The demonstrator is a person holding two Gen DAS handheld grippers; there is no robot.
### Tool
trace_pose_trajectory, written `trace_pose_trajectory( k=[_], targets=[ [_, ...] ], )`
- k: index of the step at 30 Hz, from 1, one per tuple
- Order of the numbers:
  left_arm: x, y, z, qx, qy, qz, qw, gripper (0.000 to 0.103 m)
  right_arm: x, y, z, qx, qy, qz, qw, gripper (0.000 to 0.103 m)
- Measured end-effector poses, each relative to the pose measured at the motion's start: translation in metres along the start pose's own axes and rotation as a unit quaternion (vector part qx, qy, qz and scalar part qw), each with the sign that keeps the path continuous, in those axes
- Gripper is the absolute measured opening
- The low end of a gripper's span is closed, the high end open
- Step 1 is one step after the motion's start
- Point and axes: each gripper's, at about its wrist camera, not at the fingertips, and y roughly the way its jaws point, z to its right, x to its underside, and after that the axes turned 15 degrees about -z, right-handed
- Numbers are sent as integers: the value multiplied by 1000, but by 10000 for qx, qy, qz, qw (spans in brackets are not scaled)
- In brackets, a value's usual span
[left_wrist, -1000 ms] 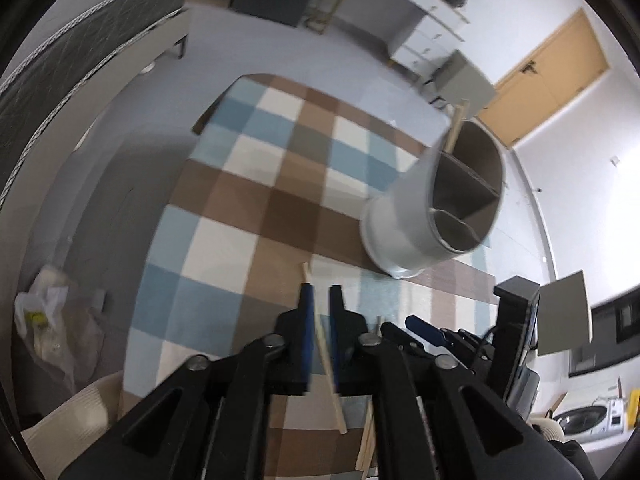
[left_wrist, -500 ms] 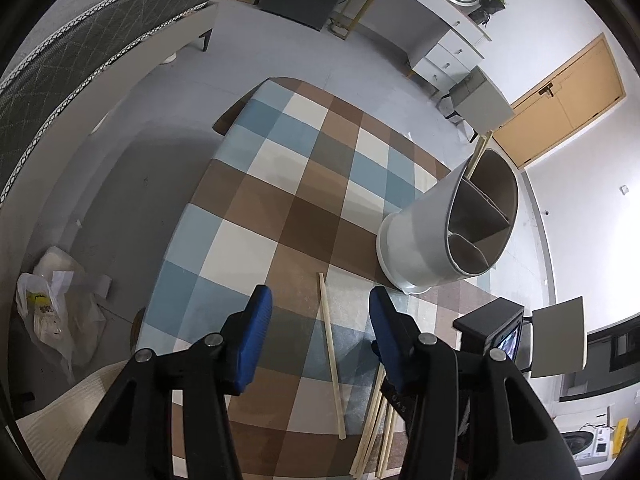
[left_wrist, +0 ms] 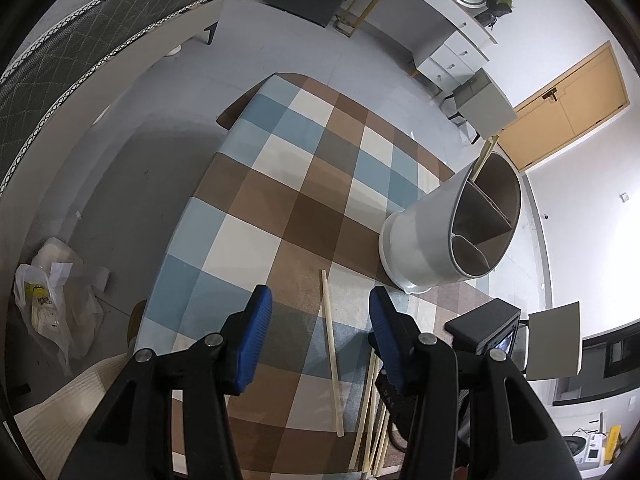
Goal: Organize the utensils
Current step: 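Lower the right tool to the pile and pinch one chopstick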
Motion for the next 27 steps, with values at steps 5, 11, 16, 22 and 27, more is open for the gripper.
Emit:
trace_pose_trajectory(
  k=[5, 11, 16, 22, 27],
  targets=[
    [-1, 6, -2, -56, -45, -109, 9999, 44, 2, -13, 19, -445, 399, 227, 9980, 0],
    [0, 10, -3, -110, -89, -169, 9998, 44, 11, -16, 43, -1102, 640, 239, 9916, 0],
    [-1, 11, -4, -91, -130, -203, 9997, 44, 17, -13, 33, -1382, 509, -24, 9891, 3],
    [-2, 11, -6, -55, -179, -243, 9995, 44, 19, -9, 25, -1164, 541, -194, 9915, 10],
    [-2, 10, -7, -2, -221, -247, 9995, 44, 14, -6, 26, -936, 545, -256, 9938, 18]
  ],
)
